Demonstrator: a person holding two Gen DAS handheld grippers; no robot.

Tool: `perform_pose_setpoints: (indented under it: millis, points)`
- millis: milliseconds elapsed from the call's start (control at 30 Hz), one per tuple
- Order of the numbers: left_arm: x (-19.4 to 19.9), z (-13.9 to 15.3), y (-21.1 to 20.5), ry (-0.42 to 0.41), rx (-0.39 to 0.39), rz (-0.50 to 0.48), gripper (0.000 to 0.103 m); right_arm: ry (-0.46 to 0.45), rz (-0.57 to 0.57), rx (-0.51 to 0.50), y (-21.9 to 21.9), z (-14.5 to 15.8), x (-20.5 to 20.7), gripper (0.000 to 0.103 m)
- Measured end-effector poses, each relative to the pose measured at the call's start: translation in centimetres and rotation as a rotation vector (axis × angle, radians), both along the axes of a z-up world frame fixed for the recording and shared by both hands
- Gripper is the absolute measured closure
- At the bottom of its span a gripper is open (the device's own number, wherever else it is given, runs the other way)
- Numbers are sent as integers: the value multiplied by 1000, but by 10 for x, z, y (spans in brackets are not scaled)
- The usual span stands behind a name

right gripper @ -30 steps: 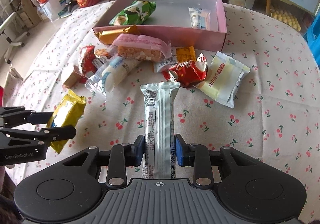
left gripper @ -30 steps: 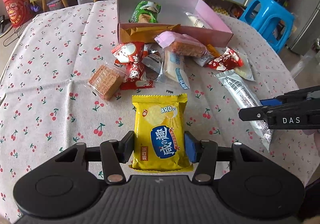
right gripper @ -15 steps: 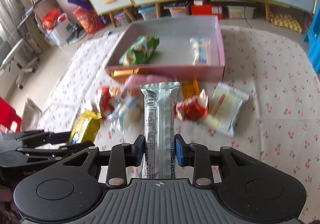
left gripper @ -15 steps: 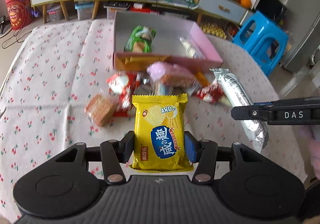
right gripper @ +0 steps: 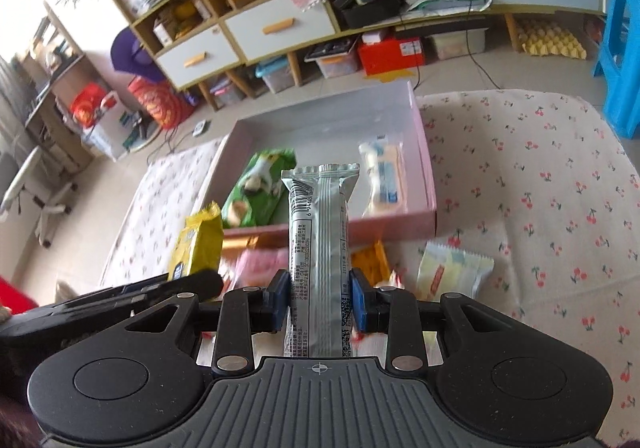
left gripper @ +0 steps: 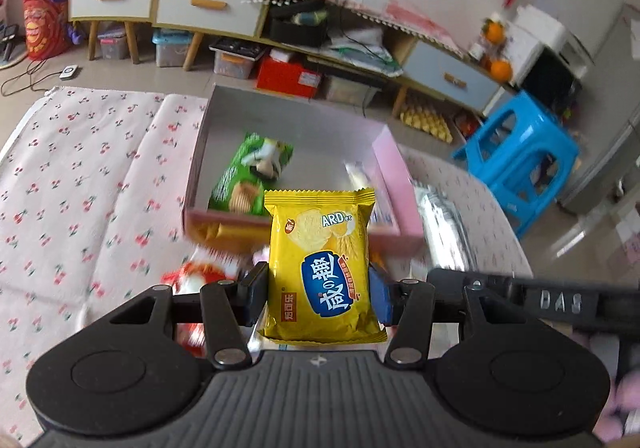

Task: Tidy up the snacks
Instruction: 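Lift both snacks and lower them into the pink box beside the green bag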

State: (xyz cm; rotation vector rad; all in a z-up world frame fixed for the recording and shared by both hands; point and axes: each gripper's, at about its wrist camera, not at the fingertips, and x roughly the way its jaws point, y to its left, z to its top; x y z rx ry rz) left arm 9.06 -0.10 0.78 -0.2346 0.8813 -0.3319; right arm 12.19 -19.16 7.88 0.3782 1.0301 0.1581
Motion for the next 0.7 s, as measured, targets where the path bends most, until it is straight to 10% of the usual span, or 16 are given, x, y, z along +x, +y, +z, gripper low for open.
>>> perform_pose_setpoints:
  millis: [433, 700]
  points:
    - [69, -15, -27, -3, -74, -2, 55, -35, -57, 83, -28, -17, 77, 73]
    - [91, -30, -38, 19, 44, 5, 55, -71, -54, 103, -28, -38, 103, 73]
